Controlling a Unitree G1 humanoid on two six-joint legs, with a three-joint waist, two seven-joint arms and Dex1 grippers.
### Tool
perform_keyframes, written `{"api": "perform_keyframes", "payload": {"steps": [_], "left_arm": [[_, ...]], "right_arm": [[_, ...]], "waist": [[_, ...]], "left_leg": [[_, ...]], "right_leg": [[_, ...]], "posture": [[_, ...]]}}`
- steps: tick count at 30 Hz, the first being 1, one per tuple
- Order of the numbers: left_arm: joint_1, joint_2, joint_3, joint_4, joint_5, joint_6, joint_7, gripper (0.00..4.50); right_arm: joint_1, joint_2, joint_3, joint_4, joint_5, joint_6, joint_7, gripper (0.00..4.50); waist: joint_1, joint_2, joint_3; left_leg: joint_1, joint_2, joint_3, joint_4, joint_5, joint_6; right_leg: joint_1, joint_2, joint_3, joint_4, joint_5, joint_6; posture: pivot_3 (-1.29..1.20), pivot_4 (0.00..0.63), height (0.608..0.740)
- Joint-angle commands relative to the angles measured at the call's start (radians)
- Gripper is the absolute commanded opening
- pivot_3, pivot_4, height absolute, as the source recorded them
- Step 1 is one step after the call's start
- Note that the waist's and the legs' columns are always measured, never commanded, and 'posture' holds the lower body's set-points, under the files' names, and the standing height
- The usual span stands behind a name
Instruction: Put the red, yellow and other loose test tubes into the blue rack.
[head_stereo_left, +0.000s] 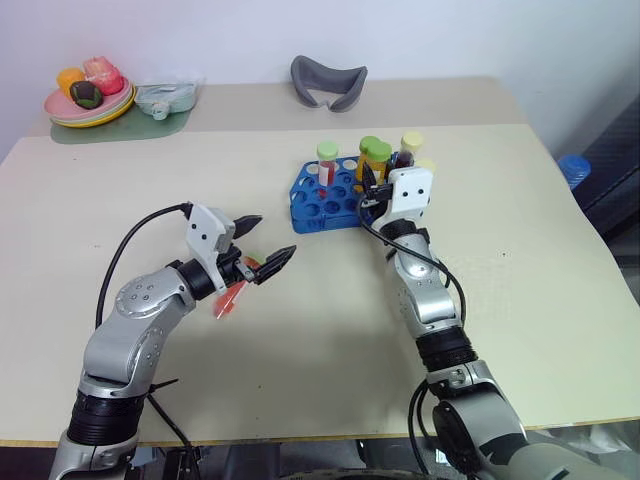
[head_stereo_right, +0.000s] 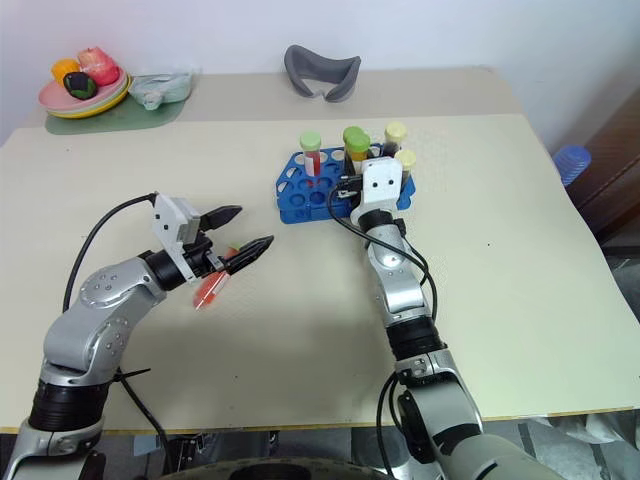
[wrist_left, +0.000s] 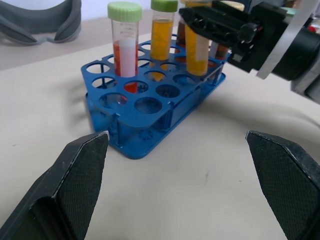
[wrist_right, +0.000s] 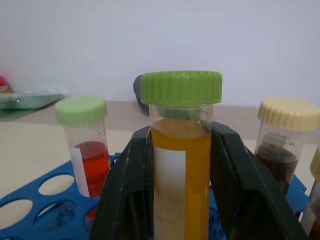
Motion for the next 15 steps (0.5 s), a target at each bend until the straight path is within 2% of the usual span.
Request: {"api": "perform_keyframes", "payload": {"steps": [1,4,7,10,15], "left_arm": [[-0.003,0.009,0.010,-0.031,-0.008,-0.011,-0.007,4.50],[-0.004,0.010,0.011,-0.030,-0.007,-0.010,-0.008,4.50],[-0.001,0.013,0.020,-0.030,-0.004,-0.006,-0.002,4.50],[0.003,0.032,0.034,-0.033,0.007,0.002,0.009,4.50],[-0.056,0.109,0.049,-0.070,0.036,0.130,0.096,4.50]], "right_arm": [[-0.016,0.015,-0.019,-0.004,0.004,-0.024,0.022,1.54],[-0.014,0.021,-0.027,-0.019,0.006,-0.024,0.034,2.81],[-0.022,0.022,-0.034,-0.065,-0.001,-0.014,0.033,4.44],[-0.031,0.002,-0.036,-0.148,-0.009,0.010,0.047,4.44],[-0.036,-0.084,-0.046,-0.353,0.031,0.119,0.146,4.44]], "waist": [[0.000,0.000,0.000],[-0.001,0.000,0.000],[-0.001,0.000,0.000],[-0.001,0.000,0.000],[0.001,0.000,0.000]], "left_leg": [[0.000,0.000,0.000,0.000,0.000,-0.001],[0.000,0.000,0.000,0.000,0.000,-0.001],[0.000,0.000,0.000,0.000,0.000,-0.001],[0.000,0.000,0.000,0.000,0.001,-0.001],[0.000,0.000,0.000,0.000,0.000,0.000]], "right_leg": [[0.000,0.000,0.000,0.000,0.000,0.000],[0.000,0.000,0.000,0.000,0.000,0.000],[0.000,0.000,0.000,0.000,0.000,0.000],[0.000,0.000,0.000,0.001,0.000,0.000],[0.000,0.000,0.000,0.001,0.000,0.000]], "posture": [[0.00,0.150,0.740],[0.00,0.150,0.740],[0.00,0.150,0.740],[0.00,0.150,0.740],[0.00,0.150,0.740]]}}
